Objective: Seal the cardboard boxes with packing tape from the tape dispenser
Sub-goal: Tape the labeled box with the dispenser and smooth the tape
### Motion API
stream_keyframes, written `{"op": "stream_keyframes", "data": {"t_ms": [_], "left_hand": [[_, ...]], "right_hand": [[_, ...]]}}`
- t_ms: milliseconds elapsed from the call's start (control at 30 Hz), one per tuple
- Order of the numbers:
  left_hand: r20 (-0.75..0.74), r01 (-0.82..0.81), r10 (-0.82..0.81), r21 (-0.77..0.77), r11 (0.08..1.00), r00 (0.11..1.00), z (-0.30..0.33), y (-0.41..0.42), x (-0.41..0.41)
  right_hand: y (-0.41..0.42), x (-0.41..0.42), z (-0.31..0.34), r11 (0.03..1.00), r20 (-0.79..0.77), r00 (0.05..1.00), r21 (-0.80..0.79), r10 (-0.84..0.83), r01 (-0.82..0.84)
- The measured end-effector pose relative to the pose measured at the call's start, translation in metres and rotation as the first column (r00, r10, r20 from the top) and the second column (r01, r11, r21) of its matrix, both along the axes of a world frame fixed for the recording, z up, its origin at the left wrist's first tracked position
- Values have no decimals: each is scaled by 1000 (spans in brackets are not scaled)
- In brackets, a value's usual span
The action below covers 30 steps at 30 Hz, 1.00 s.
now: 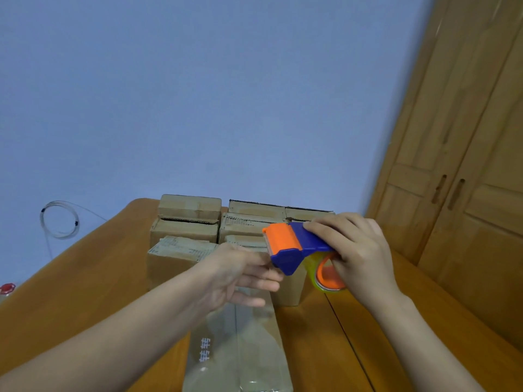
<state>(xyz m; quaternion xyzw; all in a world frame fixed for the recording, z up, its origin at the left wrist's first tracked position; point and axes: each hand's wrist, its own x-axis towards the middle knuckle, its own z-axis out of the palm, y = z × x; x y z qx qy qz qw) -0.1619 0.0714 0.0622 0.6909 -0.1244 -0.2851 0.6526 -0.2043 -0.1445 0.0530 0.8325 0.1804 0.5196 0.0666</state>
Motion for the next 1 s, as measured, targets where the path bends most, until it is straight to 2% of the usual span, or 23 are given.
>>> {"op": "stream_keyframes", "data": {"t_ms": [133, 267, 400, 500, 667, 800, 1000], "left_hand": [[-79, 43, -42, 8, 999, 996, 5, 4, 1], [-205, 51, -64, -67, 996, 977, 11, 9, -4], [-239, -69, 30, -157, 985, 970, 14, 28, 0], [-181, -132, 106, -142, 981, 978, 12, 42, 10], [-35, 17, -21, -115, 993, 999, 5, 22, 6], [79, 41, -30, -135, 990, 996, 6, 4, 5], [113, 32, -12, -184, 982, 994, 6, 1, 12]], "right_hand": [[-6, 4, -3, 999, 7, 1000, 40, 8, -8], [-6, 6, -4, 999, 50, 998, 24, 44, -46], [-32, 5, -4, 991, 92, 995, 128, 28, -40], [-46, 0, 1, 981, 101, 995, 190, 20, -39], [-36, 5, 5, 981, 124, 991, 180, 45, -67], [-28, 11, 2, 984, 99, 994, 170, 40, -57], [-20, 14, -5, 989, 109, 993, 138, 40, -55]]}}
